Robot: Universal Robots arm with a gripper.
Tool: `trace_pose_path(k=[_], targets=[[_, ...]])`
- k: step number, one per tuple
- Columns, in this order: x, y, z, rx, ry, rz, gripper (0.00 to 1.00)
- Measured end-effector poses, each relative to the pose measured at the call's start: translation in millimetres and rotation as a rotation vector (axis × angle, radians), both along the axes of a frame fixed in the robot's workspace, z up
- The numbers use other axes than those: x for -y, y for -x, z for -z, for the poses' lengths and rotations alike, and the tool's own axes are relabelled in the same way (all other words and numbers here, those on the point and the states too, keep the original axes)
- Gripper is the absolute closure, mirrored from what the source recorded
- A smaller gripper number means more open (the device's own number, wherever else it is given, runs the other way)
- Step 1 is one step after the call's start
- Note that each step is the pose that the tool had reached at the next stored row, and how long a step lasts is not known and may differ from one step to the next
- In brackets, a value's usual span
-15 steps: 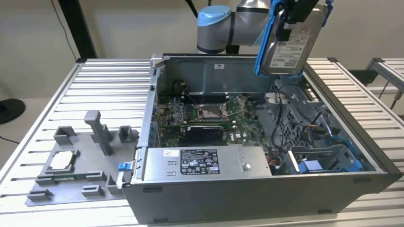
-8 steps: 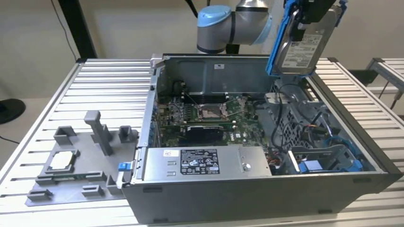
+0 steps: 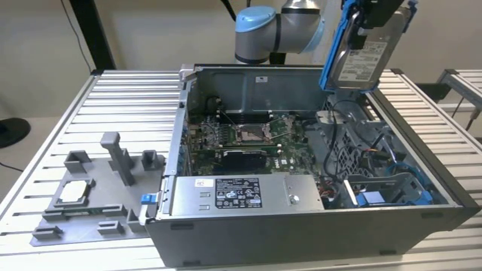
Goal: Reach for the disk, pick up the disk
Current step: 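Pick up the disk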
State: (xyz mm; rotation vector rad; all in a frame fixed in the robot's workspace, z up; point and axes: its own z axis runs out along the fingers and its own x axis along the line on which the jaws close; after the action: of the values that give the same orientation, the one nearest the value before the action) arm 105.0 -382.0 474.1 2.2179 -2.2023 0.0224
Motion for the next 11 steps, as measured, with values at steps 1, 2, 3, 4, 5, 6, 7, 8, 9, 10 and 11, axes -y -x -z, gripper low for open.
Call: trace_pose_path(k=[1, 2, 3, 4, 5, 6, 7, 8, 9, 10, 11], targets=[[0.1, 0.0, 0.0, 0.0000, -0.0001, 0.011, 1.00], [0.1, 0.0, 0.0, 0.0000, -0.0001, 0.022, 1.00], [0.2, 0.0, 0.0, 0.0000, 0.0000, 0.033, 1.00], [0.2, 0.0, 0.0, 0.0000, -0.0001, 0.042, 1.00], [0.5, 0.0, 0.0, 0.0000, -0.0002, 0.046, 1.00], [0.8, 0.0, 0.1, 0.0000, -0.0002, 0.049, 1.00], [1.2, 0.0, 0.0, 0.0000, 0.0000, 0.052, 1.00], [2.2, 0.0, 0.0, 0.0000, 0.0000, 0.055, 1.00], [3.5, 0.0, 0.0, 0.0000, -0.0001, 0.057, 1.00], [4.8, 0.0, 0.0, 0.0000, 0.0000, 0.059, 1.00], [6.3, 0.0, 0.0, 0.0000, -0.0001, 0.060, 1.00]])
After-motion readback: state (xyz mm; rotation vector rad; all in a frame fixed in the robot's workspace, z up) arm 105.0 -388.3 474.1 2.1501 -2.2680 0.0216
